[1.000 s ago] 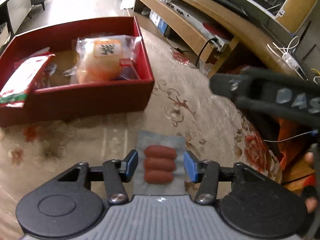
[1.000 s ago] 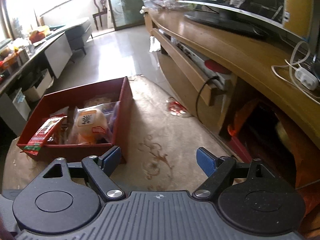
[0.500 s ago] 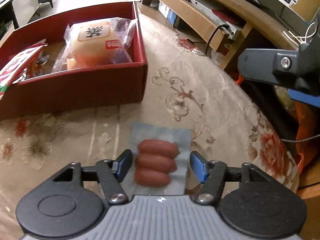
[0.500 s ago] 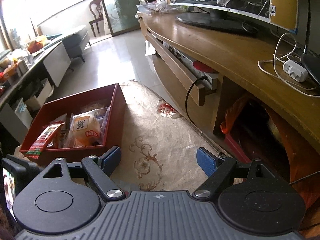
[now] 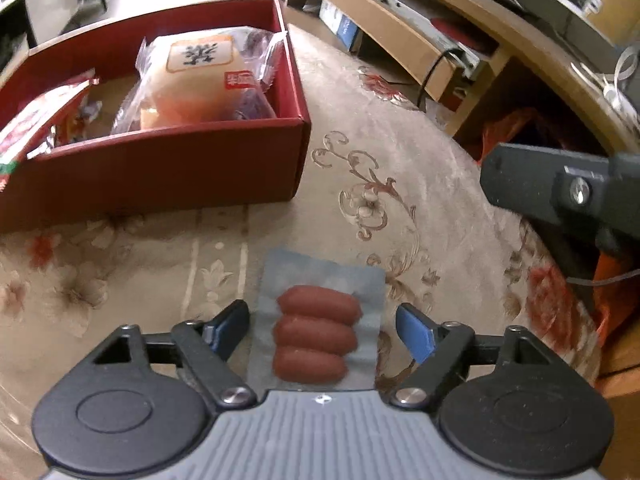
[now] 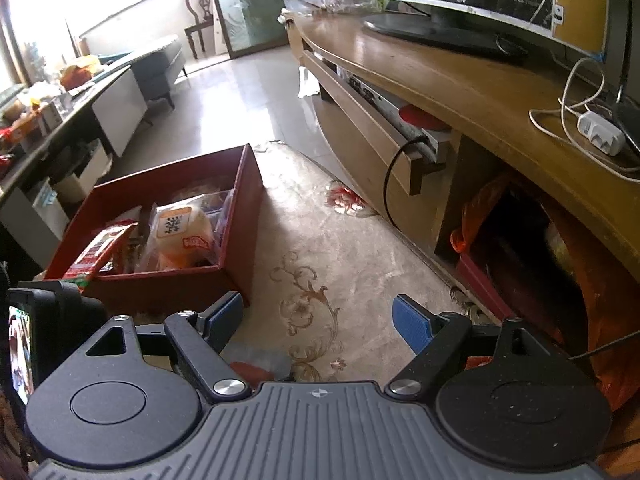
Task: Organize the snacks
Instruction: 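Grasp the three-sausage vacuum pack with the left gripper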
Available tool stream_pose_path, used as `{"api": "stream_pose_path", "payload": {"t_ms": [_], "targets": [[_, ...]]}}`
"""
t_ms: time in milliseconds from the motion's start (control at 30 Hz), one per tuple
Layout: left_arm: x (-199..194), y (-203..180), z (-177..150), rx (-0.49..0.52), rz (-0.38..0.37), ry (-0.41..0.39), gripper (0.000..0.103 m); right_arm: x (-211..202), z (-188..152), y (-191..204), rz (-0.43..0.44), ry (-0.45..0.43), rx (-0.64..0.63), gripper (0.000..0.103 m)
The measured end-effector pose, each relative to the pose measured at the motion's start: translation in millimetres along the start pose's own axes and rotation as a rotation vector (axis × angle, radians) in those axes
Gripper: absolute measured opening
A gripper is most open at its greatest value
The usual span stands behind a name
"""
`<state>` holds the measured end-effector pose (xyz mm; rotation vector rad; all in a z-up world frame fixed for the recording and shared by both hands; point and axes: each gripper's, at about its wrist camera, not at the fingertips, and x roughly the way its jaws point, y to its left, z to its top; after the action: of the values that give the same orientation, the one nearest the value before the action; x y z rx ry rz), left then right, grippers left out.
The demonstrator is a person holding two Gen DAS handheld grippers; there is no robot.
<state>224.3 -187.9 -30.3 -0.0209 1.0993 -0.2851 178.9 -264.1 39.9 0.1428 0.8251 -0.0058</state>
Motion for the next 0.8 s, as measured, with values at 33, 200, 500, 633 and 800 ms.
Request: {"api": "stream_pose_path", "payload": {"t_ms": [33,200,500,633,800], "targets": [[-1.7,-1.5,-2.7,0.018,0.017,-0.009,0.069,-0.5,-0.9,-1.4,-0.004,0.001,0.000,0.087],[-13.2,11.5,-11.3,0.013,0.018,-0.007,0.053,-1.5,-7.0,-5.9,-0.009,0.019,-0.001,0.087],[-45.3,58.0,-27.6,-0.019,0.023,0.004,0.037,5.6,-40.7,12.9,-0.007,0.147,-0.100,0.087],[-54.1,70.5,-32.5,-0.050,0.008,0.007,0.037,4.9,-60.4,28.0,0.013,0.204,-0.143,0.087],[-52.5,63.8,-25.4,-0.149,-0.057,0.000,0.061,-4.7,-72.4,29.4,-0.001,0.219,-0.112,0.088]]}}
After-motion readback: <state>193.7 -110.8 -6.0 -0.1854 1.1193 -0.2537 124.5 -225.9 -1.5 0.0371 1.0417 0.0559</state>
